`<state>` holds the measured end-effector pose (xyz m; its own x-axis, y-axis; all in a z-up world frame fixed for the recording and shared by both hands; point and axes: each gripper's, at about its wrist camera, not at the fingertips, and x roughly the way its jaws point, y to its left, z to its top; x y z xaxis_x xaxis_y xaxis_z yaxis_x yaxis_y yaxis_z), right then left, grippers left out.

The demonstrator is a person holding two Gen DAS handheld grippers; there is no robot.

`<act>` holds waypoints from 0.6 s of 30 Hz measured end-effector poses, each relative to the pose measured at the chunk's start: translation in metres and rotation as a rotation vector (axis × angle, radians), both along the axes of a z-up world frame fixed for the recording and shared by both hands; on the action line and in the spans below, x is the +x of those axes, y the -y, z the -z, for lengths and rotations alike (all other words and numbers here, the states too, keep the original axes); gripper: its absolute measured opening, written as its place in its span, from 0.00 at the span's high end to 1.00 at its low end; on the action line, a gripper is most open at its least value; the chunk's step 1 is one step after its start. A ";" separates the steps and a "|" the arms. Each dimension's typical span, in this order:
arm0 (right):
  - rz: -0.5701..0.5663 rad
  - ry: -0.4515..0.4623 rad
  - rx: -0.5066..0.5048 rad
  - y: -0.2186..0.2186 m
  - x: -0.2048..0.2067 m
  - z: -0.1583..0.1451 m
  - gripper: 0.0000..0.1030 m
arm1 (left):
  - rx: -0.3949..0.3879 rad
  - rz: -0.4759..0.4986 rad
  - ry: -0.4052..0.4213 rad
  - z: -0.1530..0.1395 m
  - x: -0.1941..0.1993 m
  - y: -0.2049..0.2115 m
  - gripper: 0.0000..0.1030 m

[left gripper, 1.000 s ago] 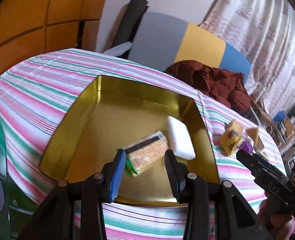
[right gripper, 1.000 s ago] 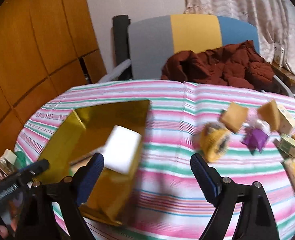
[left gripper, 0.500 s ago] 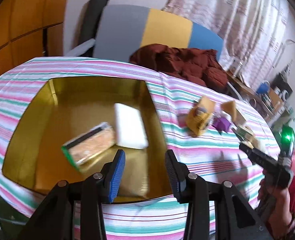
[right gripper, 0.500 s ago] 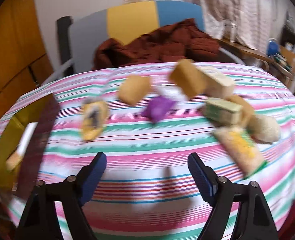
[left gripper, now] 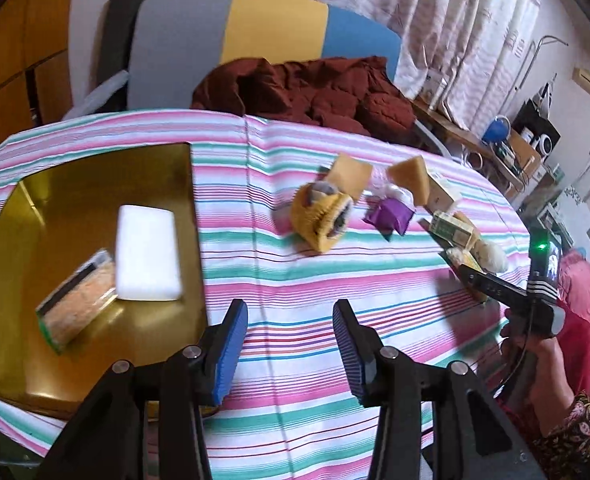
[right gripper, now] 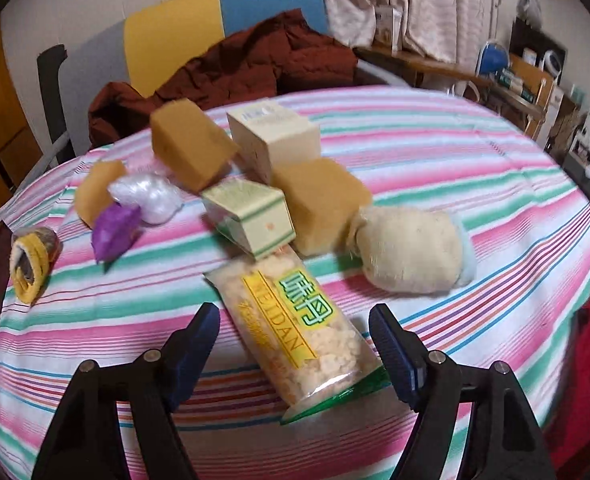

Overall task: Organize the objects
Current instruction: 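Grasp the yellow knitted pouch with the left tool while the right tool grasps another WEIDAN pack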

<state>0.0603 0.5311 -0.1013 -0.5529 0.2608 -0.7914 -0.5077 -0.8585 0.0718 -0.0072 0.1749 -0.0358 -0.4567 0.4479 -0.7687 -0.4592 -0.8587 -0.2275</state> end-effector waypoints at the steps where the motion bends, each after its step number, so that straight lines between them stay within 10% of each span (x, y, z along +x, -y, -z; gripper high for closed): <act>1: 0.006 0.008 -0.002 -0.001 0.000 0.003 0.25 | -0.004 0.010 0.012 0.001 -0.002 -0.005 0.57; 7: -0.025 -0.005 0.041 0.017 0.002 0.003 0.48 | -0.020 0.012 0.073 0.014 -0.020 -0.031 0.56; 18: -0.018 -0.075 0.104 0.039 0.011 0.012 0.50 | -0.081 0.049 0.050 0.022 -0.063 -0.093 0.55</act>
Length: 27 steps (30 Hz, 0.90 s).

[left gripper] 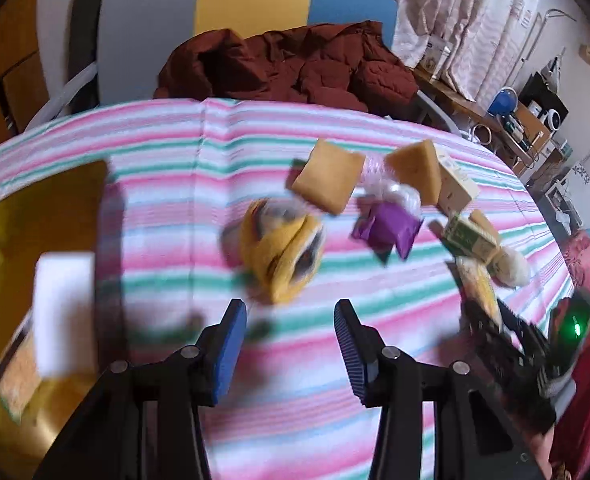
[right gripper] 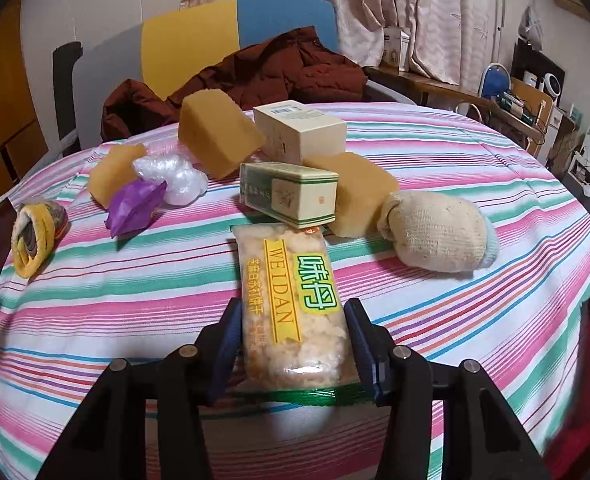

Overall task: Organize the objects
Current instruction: 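Grasp the yellow knitted pouch with the left tool while the right tool grasps another WEIDAN pack, then carry the yellow pouch into the gold tray and open the left tool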

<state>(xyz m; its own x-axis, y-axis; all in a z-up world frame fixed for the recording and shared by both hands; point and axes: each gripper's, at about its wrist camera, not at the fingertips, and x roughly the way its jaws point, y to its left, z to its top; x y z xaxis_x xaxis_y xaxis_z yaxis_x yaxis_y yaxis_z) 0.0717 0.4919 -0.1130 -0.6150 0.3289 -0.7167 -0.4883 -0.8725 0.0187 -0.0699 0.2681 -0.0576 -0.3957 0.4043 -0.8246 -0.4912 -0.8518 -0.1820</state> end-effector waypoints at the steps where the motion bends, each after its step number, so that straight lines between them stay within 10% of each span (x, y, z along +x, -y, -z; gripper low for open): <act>1: 0.000 -0.004 -0.002 -0.001 0.000 0.000 0.50 | -0.015 0.002 -0.008 0.002 -0.008 -0.009 0.55; 11: -0.002 -0.032 -0.013 -0.002 0.001 0.002 0.49 | -0.119 0.012 -0.081 0.031 -0.043 -0.042 0.55; 14: -0.002 -0.037 -0.013 -0.003 0.001 0.003 0.49 | -0.161 0.012 -0.097 0.042 -0.046 -0.041 0.71; 27: 0.003 -0.032 0.009 0.000 -0.001 0.003 0.49 | 0.061 -0.056 -0.174 -0.020 -0.039 0.037 0.76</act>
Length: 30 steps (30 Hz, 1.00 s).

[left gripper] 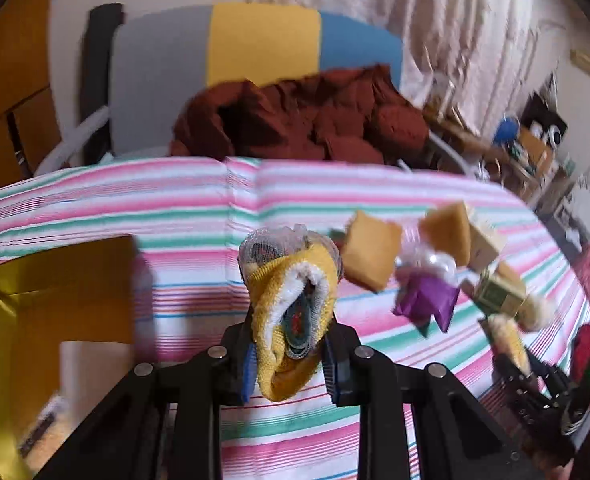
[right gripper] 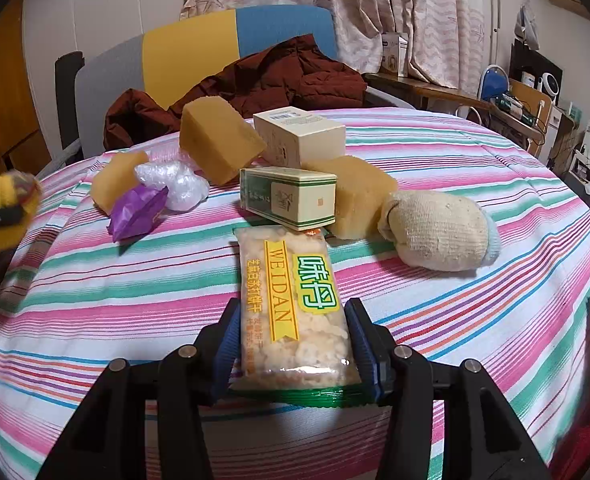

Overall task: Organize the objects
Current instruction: 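Carry the yellow pouch into the gold tray and open the left tool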

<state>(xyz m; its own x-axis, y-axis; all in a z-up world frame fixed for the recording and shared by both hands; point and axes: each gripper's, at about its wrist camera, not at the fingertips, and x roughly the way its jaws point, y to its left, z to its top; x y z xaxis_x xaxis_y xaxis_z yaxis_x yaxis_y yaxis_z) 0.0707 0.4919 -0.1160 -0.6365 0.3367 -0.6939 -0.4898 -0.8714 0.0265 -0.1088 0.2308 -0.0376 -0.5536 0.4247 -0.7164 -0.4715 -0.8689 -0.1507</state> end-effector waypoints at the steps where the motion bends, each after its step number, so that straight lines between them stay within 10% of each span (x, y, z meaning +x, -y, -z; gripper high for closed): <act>1: 0.000 0.003 0.004 0.000 0.000 0.000 0.49 | 0.011 -0.017 0.001 -0.004 -0.003 0.011 0.76; 14: 0.002 0.012 0.015 0.001 -0.001 0.000 0.49 | 0.047 -0.233 0.027 -0.012 -0.035 0.132 0.76; 30: 0.010 0.018 0.030 0.008 0.002 -0.004 0.53 | 0.007 -0.406 0.174 0.047 -0.069 0.206 0.74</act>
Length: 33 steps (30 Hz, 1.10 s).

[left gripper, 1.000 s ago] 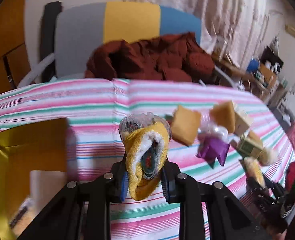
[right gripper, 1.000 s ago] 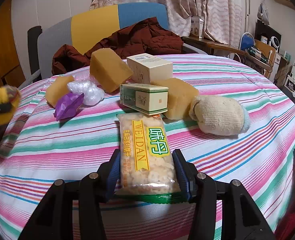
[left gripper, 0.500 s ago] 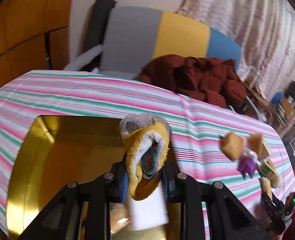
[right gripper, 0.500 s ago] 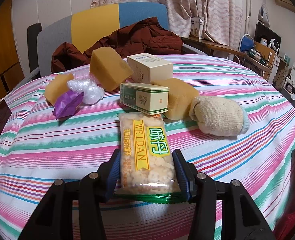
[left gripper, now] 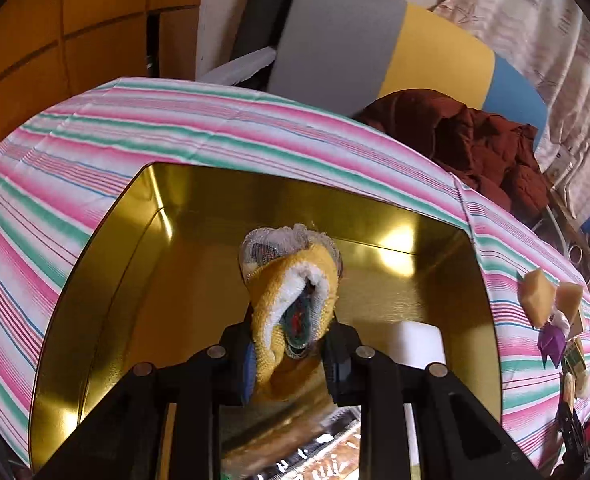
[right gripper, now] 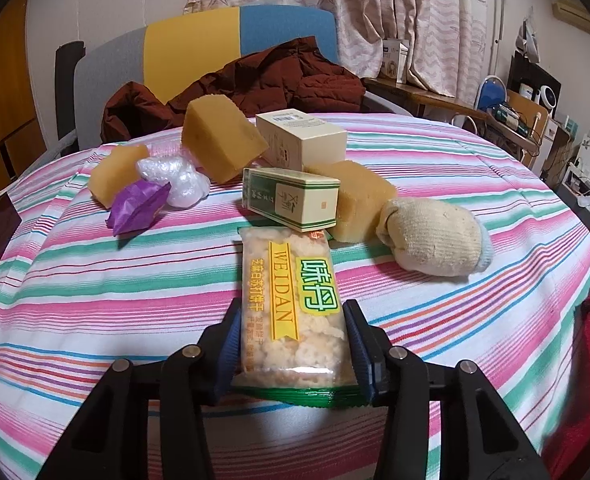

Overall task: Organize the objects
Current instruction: 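Carry the yellow pouch into the gold tray and open the left tool, then carry the WEIDAN pack into the gold tray and open the right tool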

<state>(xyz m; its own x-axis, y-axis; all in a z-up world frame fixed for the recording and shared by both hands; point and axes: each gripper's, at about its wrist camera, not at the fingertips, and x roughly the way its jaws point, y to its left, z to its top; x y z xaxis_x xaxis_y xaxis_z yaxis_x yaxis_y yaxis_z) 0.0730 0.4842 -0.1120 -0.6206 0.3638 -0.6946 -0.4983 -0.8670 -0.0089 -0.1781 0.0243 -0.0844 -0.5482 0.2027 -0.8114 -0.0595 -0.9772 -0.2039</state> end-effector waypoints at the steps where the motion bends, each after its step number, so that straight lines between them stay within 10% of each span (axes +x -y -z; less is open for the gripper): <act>1: 0.001 -0.007 -0.008 0.002 0.002 -0.001 0.53 | 0.017 -0.010 0.022 0.004 -0.003 0.003 0.74; 8: -0.026 -0.024 -0.019 0.024 0.007 -0.007 0.53 | 0.059 -0.042 0.092 0.016 -0.003 0.012 0.55; 17: -0.101 -0.069 -0.042 0.060 0.005 -0.027 0.53 | 0.079 -0.091 -0.083 -0.023 0.051 0.026 0.54; 33: -0.453 -0.152 -0.115 0.189 -0.066 -0.093 0.53 | 0.018 -0.064 -0.094 -0.014 0.098 0.032 0.54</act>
<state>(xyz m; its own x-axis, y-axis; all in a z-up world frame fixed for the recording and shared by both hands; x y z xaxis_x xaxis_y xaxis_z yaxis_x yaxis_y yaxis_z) 0.0070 0.2956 -0.0188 -0.7961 -0.0401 -0.6038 -0.0586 -0.9880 0.1429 -0.0798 -0.0077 -0.0703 -0.6339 0.1788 -0.7525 -0.0166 -0.9758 -0.2180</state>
